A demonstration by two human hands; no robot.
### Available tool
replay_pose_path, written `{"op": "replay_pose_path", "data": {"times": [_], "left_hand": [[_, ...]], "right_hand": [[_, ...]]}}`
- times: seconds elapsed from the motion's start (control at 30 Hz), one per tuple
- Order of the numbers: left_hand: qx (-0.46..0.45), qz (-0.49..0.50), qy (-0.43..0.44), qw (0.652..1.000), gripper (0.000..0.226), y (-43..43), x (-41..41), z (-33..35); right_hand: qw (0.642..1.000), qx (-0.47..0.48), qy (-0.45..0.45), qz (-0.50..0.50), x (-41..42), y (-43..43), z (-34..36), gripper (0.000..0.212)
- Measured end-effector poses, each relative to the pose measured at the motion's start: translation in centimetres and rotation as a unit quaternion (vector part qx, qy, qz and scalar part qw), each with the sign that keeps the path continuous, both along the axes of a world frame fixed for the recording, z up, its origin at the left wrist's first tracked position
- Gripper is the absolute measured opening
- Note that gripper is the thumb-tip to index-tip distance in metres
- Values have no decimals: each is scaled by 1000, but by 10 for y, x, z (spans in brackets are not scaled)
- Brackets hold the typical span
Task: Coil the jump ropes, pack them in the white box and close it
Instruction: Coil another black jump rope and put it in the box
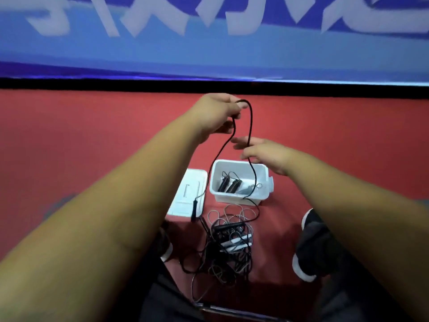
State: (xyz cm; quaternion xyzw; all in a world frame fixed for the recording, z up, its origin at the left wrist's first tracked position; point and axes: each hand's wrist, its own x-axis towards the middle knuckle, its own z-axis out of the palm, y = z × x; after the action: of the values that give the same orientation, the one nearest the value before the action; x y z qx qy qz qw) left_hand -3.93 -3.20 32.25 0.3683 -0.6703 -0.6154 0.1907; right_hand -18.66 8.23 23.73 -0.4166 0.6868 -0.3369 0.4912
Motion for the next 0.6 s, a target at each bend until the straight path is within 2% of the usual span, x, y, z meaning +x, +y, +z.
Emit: {"op": "replay_pose_path", "data": {"times": [0.2,0.3,0.37,0.5,0.6], "left_hand": [[-17,11,105,994,17,11,8,106],[-13,24,145,989,19,13,13,147],[18,41,194,980,21,14,17,170],[122,103,329,931,21,17,19,204],[157,152,383,898,18,14,23,216]], "right_hand": [[995,-93,-28,-28,31,5,68,39],[991,-109,-25,-75,39,3,97,16],[989,-109,-14,-103,38,3,112,8],[986,-83,91,-111,21,12,131,5],[978,-66,167,-108,9,18,144,17]]}}
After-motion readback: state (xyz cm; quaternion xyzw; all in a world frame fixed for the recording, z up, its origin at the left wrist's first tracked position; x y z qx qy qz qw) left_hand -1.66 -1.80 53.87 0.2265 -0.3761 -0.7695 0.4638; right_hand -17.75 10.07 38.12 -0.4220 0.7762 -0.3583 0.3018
